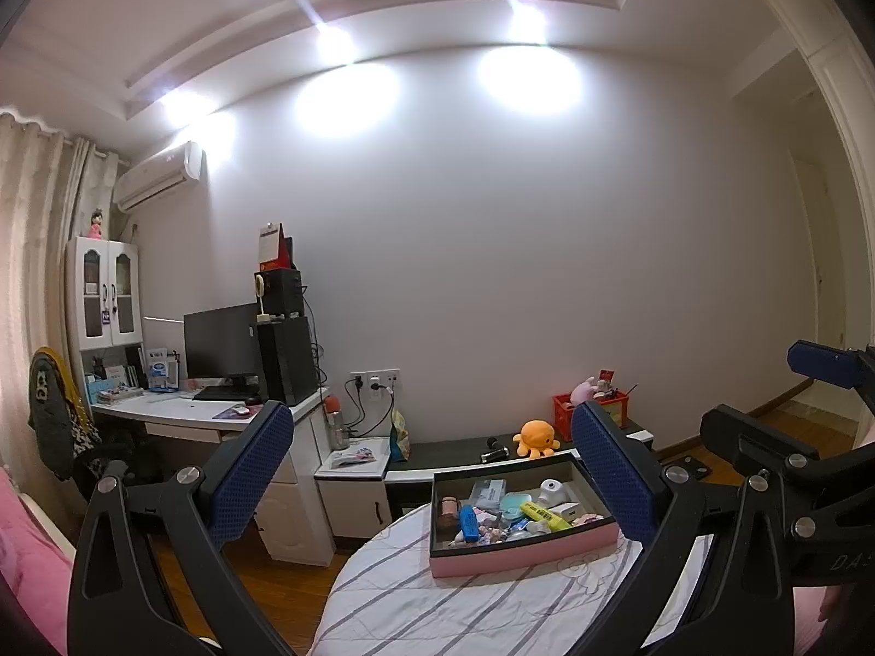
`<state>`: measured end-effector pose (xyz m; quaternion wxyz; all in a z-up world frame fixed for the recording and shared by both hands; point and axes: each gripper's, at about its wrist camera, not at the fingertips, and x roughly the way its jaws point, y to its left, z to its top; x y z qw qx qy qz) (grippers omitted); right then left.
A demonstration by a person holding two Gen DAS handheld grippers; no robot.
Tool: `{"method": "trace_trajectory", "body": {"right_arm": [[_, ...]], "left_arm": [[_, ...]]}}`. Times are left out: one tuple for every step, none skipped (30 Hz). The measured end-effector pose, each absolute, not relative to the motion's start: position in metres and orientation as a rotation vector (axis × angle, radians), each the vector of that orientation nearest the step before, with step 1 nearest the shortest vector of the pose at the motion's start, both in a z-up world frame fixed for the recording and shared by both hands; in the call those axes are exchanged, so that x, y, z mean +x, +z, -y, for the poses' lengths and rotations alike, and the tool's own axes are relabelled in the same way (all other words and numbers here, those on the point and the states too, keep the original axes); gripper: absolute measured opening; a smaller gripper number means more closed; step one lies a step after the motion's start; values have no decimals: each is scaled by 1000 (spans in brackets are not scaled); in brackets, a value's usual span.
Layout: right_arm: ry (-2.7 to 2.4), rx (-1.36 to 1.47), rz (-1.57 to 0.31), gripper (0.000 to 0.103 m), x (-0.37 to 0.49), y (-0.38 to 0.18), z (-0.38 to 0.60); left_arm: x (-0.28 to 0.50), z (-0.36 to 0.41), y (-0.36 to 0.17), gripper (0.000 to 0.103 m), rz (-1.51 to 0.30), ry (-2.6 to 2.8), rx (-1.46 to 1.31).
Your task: Organize rigid objects
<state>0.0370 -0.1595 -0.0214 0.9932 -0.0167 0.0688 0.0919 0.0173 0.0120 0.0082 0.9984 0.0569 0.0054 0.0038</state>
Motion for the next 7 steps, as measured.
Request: {"method": "trace_trajectory", "body": {"right_arm": [[185,-33,-138,103,37,-22,159],[185,-33,-137,103,37,-22,159],[184,-34,-138,103,36,-22,159],[184,-33,-138,103,37,-22,159],[183,-33,-138,103,37,-22,159],[184,-34,-139,103,36,-23,160],[184,-34,-139,103,36,-23,160]], "left_arm": [[17,-12,8,103,-11,7,114],[17,-12,8,103,-11,8,115],[17,-13,8,103,-12,9,115],[17,-12,8,103,-11,9,115],[17,-12,9,103,-11,8,116],[17,-13,8,103,-12,9,117],[17,-12,9,103,-12,10,116]]}}
